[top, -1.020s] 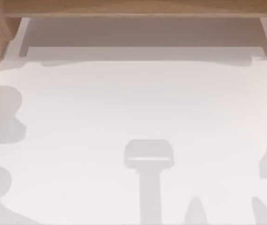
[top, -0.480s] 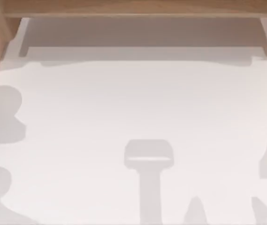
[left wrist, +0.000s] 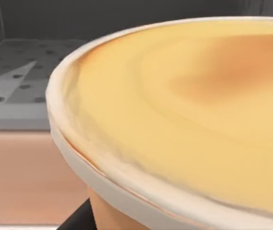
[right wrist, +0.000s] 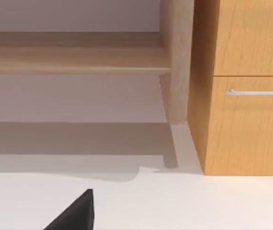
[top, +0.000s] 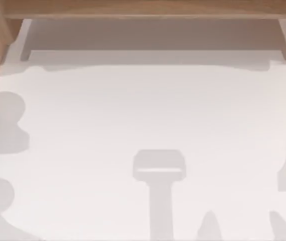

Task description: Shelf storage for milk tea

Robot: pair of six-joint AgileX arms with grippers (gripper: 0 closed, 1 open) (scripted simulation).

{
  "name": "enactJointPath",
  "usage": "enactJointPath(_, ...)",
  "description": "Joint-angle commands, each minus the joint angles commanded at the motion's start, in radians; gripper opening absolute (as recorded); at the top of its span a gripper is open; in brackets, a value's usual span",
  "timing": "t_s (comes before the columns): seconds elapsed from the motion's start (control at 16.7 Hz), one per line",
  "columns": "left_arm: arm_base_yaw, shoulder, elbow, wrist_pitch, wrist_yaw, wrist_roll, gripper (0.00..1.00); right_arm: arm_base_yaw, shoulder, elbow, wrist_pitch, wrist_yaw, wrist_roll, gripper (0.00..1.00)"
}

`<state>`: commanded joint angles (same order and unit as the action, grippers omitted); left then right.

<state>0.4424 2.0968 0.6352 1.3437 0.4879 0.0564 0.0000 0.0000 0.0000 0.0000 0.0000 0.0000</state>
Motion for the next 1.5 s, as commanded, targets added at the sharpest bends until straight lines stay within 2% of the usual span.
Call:
enactJointPath(0.36,0.000,-0.018,0.000,-0.019,0.000,0.002,0.00,0.000,0.000,0.000,0.000,0.000,0.000,1.00)
enactJointPath(0.54,-0.061,-0.067,0.019,-0.051,-0.028,0.006,0.00,0.000,0.000,0.000,0.000,0.000,0.000,1.00)
enactJointPath(0.78,-0.281,-0.158,0.060,-0.192,-0.105,0.000,0.00,0.000,0.000,0.000,0.000,0.000,0.000,1.00)
enactJointPath(1.08,-0.672,-0.223,0.225,-0.395,-0.322,-0.048,0.00,0.000,0.000,0.000,0.000,0.000,0.000,1.00)
enactJointPath(1.2,-0.793,-0.235,0.279,-0.474,-0.393,-0.068,0.00,0.000,0.000,0.000,0.000,0.000,0.000,1.00)
enactJointPath(1.32,-0.876,-0.232,0.319,-0.544,-0.434,-0.080,0.00,0.000,0.000,0.000,0.000,0.000,0.000,1.00)
enactJointPath(1.5,-0.928,-0.219,0.411,-0.641,-0.529,-0.090,0.00,0.000,0.000,0.000,0.000,0.000,0.000,1.00)
